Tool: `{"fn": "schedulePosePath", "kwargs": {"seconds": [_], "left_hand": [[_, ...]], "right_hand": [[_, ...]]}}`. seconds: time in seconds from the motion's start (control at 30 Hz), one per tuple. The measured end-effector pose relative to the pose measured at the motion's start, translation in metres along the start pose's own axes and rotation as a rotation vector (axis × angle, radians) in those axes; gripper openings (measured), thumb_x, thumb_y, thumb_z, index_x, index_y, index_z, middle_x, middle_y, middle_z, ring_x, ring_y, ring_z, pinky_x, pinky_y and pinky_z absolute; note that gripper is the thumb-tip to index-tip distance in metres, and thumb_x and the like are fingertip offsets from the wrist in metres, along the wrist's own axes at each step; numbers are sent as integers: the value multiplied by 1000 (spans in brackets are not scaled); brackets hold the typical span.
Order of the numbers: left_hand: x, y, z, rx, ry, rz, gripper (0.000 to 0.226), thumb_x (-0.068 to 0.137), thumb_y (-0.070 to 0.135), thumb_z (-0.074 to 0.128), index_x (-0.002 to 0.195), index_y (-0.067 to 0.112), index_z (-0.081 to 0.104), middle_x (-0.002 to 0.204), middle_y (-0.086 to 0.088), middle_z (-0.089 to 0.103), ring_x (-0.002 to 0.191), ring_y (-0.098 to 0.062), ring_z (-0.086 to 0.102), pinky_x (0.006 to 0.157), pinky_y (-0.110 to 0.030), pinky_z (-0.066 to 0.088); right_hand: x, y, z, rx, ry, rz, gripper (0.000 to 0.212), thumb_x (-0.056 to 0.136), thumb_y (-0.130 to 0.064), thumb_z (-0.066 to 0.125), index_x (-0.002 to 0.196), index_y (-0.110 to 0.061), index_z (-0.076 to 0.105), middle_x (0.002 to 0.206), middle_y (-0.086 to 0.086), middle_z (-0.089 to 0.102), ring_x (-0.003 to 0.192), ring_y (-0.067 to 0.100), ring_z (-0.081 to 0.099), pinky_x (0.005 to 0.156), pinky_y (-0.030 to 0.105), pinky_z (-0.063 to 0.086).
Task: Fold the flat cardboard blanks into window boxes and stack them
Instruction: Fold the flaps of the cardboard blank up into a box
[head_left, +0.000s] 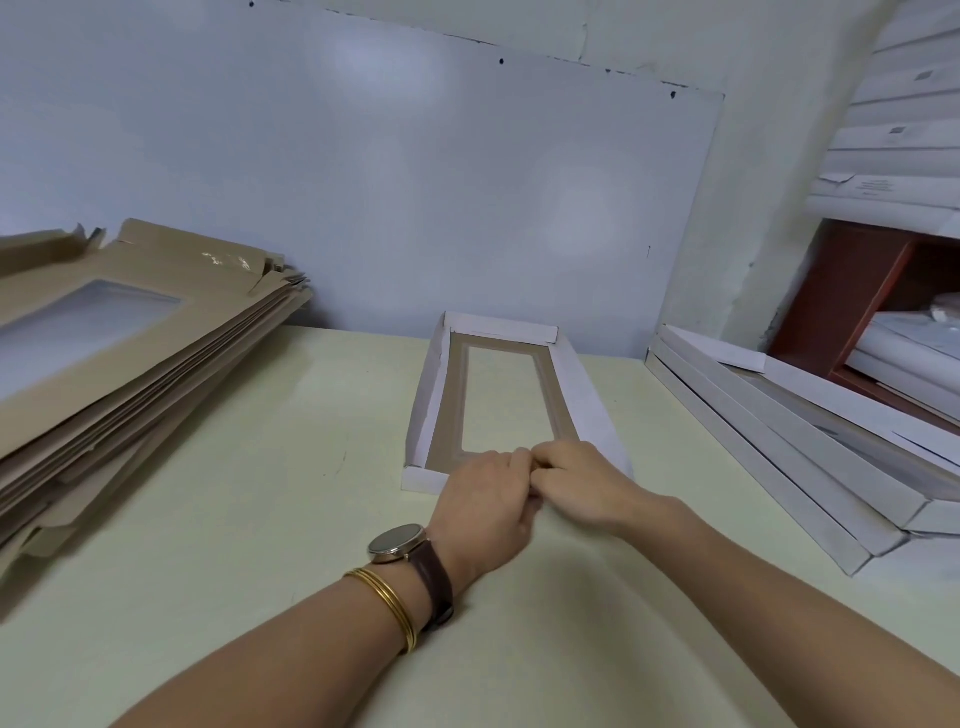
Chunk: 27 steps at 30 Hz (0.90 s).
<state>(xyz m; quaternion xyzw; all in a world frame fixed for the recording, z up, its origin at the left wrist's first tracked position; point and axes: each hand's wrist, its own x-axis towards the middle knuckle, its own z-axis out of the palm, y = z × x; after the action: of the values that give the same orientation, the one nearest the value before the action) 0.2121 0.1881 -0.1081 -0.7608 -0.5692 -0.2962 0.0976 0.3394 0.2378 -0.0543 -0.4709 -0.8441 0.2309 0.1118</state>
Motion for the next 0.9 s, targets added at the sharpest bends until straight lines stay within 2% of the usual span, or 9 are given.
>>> {"fn": "schedulePosePath", "kwargs": {"seconds": [0.1, 0.2, 0.37, 0.47, 0.57, 0.63, 0.73, 0.83, 0.9], "left_hand": [[0, 2, -4, -45, 4, -19, 16, 86, 16, 51, 100, 8, 47, 85, -10, 58, 76, -31, 52, 61, -37, 31], [3, 4, -5, -69, -16, -66, 22, 78, 9, 51, 97, 11, 40, 89, -7, 47, 74, -29, 48, 59, -33, 26], [15, 2, -13, -306, -18, -159, 30, 76, 6, 54, 89, 14, 29, 98, -2, 26, 70, -23, 43, 60, -32, 42], [22, -6, -21, -444, -92, -228, 39, 74, 10, 64, 95, 14, 32, 99, 3, 23, 82, -11, 37, 65, -9, 35], [27, -11, -34, -679, -208, -411, 51, 59, 19, 63, 101, 20, 33, 102, 5, 25, 91, -9, 37, 70, -17, 39], [31, -11, -40, -900, -136, -584, 49, 47, 15, 50, 93, 21, 36, 99, 4, 28, 83, -11, 39, 60, -19, 37], [39, -12, -44, -1204, -9, -761, 49, 38, 7, 43, 86, 18, 37, 90, -3, 32, 63, -16, 37, 50, -24, 30], [40, -15, -48, -1339, 21, -839, 47, 37, 4, 42, 82, 16, 38, 75, -1, 36, 60, -15, 35, 50, -25, 29], [41, -20, -50, -1343, 30, -830, 37, 40, 4, 46, 75, 14, 41, 67, 0, 39, 60, -16, 36, 54, -24, 31]], "right_hand": [[-2, -1, 4, 65, 21, -9, 19, 77, -7, 52, 63, -19, 49, 61, -8, 50, 57, 5, 44, 50, 16, 32], [-5, 2, 4, 127, 33, -39, 17, 75, -9, 61, 74, -24, 53, 64, -14, 56, 57, -4, 50, 52, 10, 37], [-2, 0, 9, 143, -3, -114, 1, 82, -9, 60, 82, -10, 61, 67, -9, 53, 63, 7, 47, 59, 21, 35], [-1, -3, 8, 124, -45, -126, 25, 86, -9, 59, 68, -27, 57, 65, -13, 52, 62, 3, 48, 57, 16, 35], [1, -8, 14, -40, -71, -111, 35, 80, -2, 47, 61, -31, 49, 67, -9, 50, 69, 17, 52, 59, 29, 37], [2, -13, 19, -93, -91, -118, 30, 77, -2, 44, 79, -28, 59, 82, -2, 57, 80, 25, 57, 62, 28, 42], [5, -23, 26, -91, -115, -200, 55, 79, 0, 43, 126, -24, 60, 121, -2, 61, 102, 18, 57, 65, 12, 41], [11, -28, 30, -108, -98, -241, 48, 86, -2, 45, 127, -21, 60, 128, 2, 58, 113, 24, 54, 86, 31, 49], [11, -29, 31, -138, -93, -233, 40, 90, -5, 45, 121, -23, 63, 120, 2, 57, 107, 25, 54, 89, 39, 49]]}}
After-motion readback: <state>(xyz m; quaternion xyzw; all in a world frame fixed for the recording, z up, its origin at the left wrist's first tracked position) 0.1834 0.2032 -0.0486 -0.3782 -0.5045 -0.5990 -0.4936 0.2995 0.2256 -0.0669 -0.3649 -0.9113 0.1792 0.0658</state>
